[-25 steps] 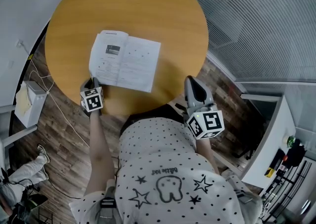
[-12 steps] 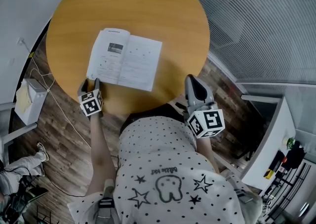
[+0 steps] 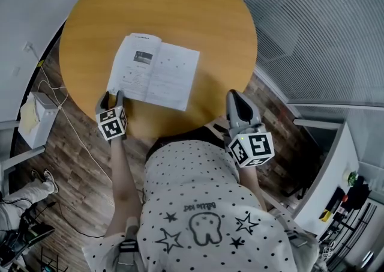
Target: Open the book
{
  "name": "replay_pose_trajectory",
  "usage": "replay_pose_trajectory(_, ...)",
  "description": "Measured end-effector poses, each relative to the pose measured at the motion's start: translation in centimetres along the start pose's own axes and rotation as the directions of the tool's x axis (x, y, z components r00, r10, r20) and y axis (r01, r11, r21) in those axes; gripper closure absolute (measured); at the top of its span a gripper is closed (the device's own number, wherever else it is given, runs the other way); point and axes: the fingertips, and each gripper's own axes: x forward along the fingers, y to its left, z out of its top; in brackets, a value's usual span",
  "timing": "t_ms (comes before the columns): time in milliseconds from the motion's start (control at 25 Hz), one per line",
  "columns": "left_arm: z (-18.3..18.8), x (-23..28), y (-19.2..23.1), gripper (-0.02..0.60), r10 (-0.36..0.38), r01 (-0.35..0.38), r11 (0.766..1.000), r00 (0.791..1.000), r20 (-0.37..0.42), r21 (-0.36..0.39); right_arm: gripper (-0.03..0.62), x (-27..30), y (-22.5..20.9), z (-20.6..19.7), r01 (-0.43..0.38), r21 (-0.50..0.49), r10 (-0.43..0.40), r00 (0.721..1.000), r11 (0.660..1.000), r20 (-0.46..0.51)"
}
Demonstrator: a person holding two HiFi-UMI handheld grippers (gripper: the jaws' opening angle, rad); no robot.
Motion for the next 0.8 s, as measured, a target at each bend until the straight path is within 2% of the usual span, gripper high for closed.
replay_pose_trajectory(440, 4.0, -1.7, -1.6, 0.554, -0.007, 0.003, 0.999, 0.995, 0.103, 0.037, 0.589, -0.9, -0.7, 0.8, 0.016, 0.002, -0.016, 1.0, 1.0, 0.019)
replay_pose_trajectory(640, 7.4, -3.1, -2.5, 0.571, -0.025, 0.01, 0.997, 0.981, 0.19, 0.078, 0.589, -1.3, -1.4, 1.6, 0.027, 0.01, -0.028, 0.999, 1.0, 0.038)
replay_pose_trajectory(800, 10.0, -4.5, -3.3, 0.572, -0.037, 0.016, 0.997, 0.964, 0.262, 0.081, 0.589, -1.4, -1.8, 1.4, 0.027, 0.001, -0.027, 0.999, 1.0, 0.024)
